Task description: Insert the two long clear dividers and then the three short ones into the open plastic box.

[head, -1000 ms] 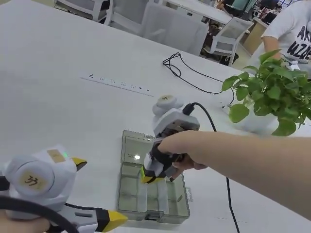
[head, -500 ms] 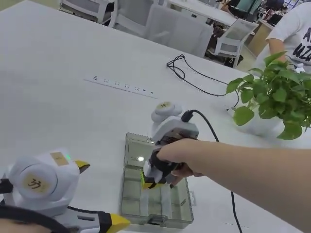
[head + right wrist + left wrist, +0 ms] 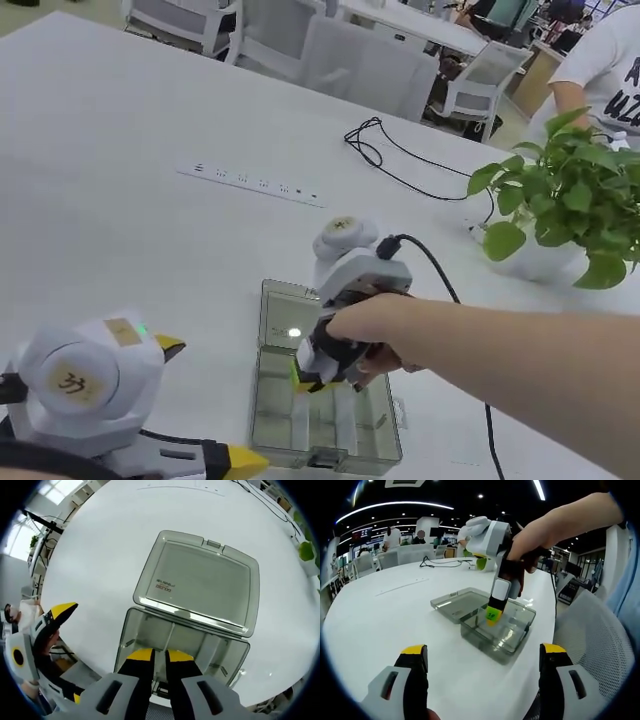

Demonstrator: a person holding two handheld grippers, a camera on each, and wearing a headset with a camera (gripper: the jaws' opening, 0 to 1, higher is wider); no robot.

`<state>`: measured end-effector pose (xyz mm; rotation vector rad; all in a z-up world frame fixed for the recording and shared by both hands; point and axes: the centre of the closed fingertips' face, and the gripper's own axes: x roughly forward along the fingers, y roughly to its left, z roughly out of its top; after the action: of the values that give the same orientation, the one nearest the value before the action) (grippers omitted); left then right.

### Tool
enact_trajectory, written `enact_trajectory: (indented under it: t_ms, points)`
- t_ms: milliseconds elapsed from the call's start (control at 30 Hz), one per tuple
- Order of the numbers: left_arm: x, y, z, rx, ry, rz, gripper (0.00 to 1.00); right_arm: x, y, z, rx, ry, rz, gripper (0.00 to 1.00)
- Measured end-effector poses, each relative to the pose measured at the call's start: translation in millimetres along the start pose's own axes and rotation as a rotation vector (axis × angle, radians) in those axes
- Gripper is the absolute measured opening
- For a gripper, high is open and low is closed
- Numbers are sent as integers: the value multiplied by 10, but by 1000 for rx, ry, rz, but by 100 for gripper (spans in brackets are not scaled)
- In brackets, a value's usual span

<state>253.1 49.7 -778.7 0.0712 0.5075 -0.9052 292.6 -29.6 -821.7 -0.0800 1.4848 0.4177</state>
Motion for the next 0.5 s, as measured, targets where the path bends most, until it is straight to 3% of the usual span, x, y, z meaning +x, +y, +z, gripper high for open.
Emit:
enact_trajectory:
  t_ms: [100, 500]
  points:
    - [-9, -7, 9, 5, 3, 2, 94, -30, 30, 71, 16, -47, 37, 16]
    - [0, -36, 67, 18, 5, 9, 94, -134, 97, 142, 45, -146, 138, 37]
